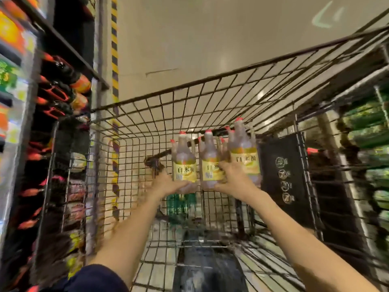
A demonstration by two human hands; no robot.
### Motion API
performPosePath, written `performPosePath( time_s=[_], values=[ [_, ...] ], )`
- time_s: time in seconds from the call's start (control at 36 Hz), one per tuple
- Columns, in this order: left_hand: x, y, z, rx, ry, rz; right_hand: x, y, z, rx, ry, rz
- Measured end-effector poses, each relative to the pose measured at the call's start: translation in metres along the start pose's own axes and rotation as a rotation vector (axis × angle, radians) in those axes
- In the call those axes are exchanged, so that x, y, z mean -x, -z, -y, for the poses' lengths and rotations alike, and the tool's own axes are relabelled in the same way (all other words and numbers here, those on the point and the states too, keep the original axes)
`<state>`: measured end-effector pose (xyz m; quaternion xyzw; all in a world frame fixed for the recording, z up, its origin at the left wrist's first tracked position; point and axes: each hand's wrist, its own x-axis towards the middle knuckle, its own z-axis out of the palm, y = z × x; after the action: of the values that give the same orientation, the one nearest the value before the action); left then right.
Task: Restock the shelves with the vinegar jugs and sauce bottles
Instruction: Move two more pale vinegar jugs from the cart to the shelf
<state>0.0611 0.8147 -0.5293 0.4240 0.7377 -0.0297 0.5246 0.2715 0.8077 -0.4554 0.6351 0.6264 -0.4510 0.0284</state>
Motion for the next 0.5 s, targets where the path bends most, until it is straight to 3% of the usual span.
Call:
performPosePath(
  time_s=[0.22, 0.5],
  values=[
    [-0.041, -0.028, 0.012, 0.12, -0.011, 0.041, -0.03, -0.018, -0.014, -0.053, -0.058, -0.022],
    [-0.057, -0.042, 0.016, 0.243, 0.14, -0.044, -0.048, -0.041, -0.021, -0.132, -0.172, -0.045]
  ],
)
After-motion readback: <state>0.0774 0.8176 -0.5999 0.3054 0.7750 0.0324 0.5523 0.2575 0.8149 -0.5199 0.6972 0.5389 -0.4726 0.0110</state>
